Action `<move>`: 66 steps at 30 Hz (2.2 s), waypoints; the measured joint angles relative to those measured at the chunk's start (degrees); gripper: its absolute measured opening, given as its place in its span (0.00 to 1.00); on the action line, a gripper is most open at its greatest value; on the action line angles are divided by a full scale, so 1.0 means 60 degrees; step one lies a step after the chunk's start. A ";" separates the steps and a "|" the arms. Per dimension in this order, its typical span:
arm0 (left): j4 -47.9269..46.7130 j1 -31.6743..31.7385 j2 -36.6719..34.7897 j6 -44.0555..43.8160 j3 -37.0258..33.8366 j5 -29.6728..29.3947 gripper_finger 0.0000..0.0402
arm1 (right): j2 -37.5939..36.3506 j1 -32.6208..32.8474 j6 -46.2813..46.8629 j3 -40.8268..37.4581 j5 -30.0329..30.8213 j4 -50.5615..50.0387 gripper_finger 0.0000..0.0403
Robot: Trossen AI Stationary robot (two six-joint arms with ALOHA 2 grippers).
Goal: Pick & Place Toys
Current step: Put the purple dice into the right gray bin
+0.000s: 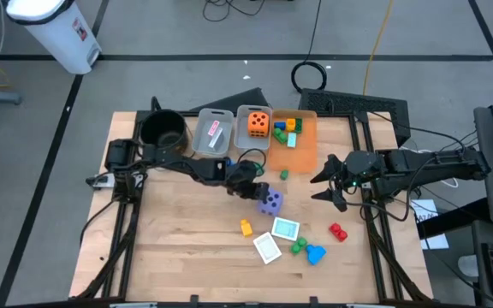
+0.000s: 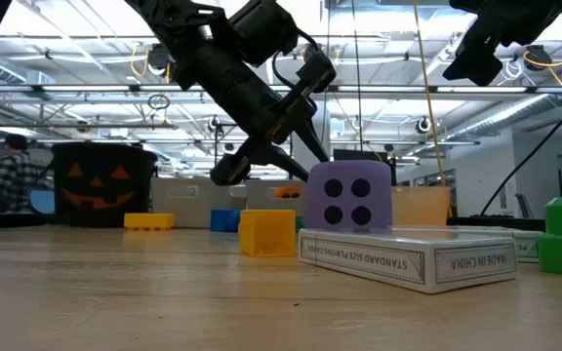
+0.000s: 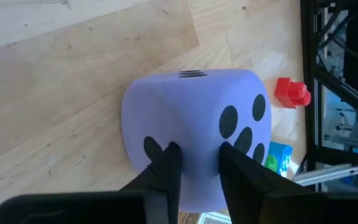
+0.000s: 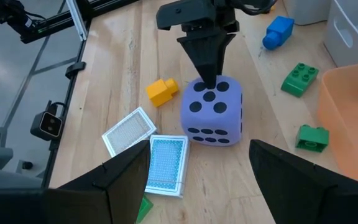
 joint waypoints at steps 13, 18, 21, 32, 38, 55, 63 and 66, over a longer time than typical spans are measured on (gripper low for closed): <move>0.1362 0.0150 0.0057 0.0141 -0.0029 0.0324 0.22 | 0.0000 -0.0001 0.0053 0.0000 0.0011 -0.0011 0.66; 0.1827 0.0145 0.0052 0.0282 -0.0029 0.0656 0.08 | 0.0000 -0.0004 0.0049 0.0000 0.0247 -0.0015 0.66; 0.1927 0.0197 0.0022 0.0363 -0.0026 0.0741 0.02 | 0.0000 -0.0004 0.0032 0.0000 0.0248 -0.0015 0.66; 0.1837 0.0250 0.0018 0.0519 -0.0011 0.0811 0.01 | 0.0000 -0.0008 0.0046 0.0000 0.0247 -0.0015 0.66; 0.1620 0.0256 0.0004 0.0658 -0.0004 0.0790 0.09 | 0.0000 -0.0008 0.0032 -0.0002 0.0247 -0.0015 0.66; 0.0766 0.0993 -0.0004 0.0948 0.0007 0.2351 0.55 | -0.0002 -0.0011 0.0032 -0.0004 0.0247 -0.0021 0.66; 0.0785 0.1413 -0.0004 0.0999 0.0007 0.4248 0.69 | -0.0004 -0.0012 -0.0012 -0.0007 0.0247 -0.0040 0.66; 0.0779 0.1523 -0.0004 0.1003 0.0007 0.4463 0.70 | -0.0004 -0.0011 -0.0012 -0.0007 0.0247 -0.0040 0.66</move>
